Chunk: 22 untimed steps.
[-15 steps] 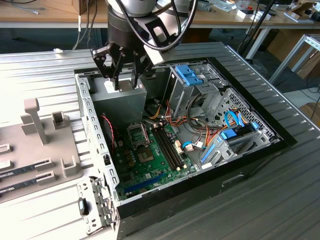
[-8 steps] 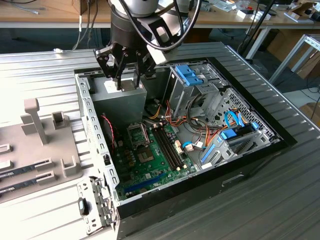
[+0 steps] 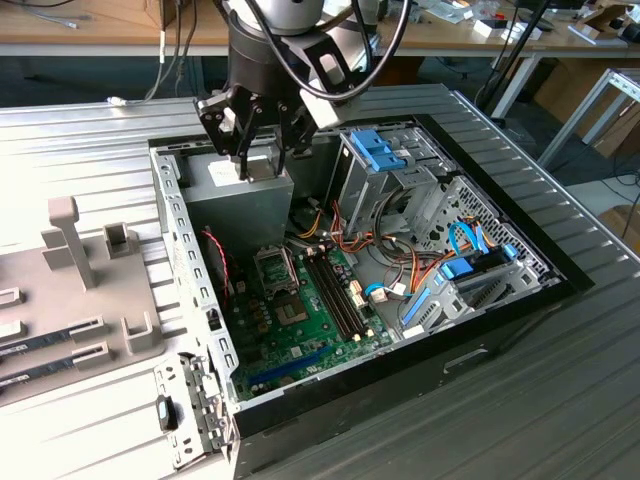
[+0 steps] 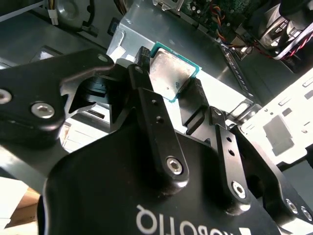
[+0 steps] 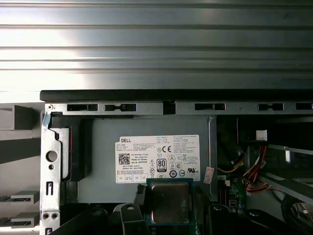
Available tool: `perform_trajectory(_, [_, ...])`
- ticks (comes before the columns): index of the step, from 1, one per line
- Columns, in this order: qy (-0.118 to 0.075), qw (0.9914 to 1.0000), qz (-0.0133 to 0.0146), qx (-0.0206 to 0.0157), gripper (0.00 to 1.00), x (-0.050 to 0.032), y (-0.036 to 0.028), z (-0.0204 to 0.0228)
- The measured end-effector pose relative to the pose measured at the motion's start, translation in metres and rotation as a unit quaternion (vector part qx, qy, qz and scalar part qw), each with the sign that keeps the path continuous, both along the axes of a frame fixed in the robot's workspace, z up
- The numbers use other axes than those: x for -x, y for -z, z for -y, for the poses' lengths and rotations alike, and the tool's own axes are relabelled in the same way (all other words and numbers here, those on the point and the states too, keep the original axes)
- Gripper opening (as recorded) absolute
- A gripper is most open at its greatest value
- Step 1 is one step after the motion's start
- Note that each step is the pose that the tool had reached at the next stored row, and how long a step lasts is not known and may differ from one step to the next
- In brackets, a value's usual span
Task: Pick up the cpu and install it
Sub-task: 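Pick up the cpu and move it towards the insertion slot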
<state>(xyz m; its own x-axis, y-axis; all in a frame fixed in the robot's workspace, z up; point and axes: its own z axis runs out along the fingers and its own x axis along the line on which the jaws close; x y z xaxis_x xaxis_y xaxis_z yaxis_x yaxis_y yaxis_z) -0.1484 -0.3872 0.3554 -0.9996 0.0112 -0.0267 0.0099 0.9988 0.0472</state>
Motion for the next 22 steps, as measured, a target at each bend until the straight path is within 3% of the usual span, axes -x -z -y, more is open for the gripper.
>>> perform_trajectory(22, [0.0, 1.0, 0.0, 0.0, 0.47, -0.0165, 0.0011, 0.0])
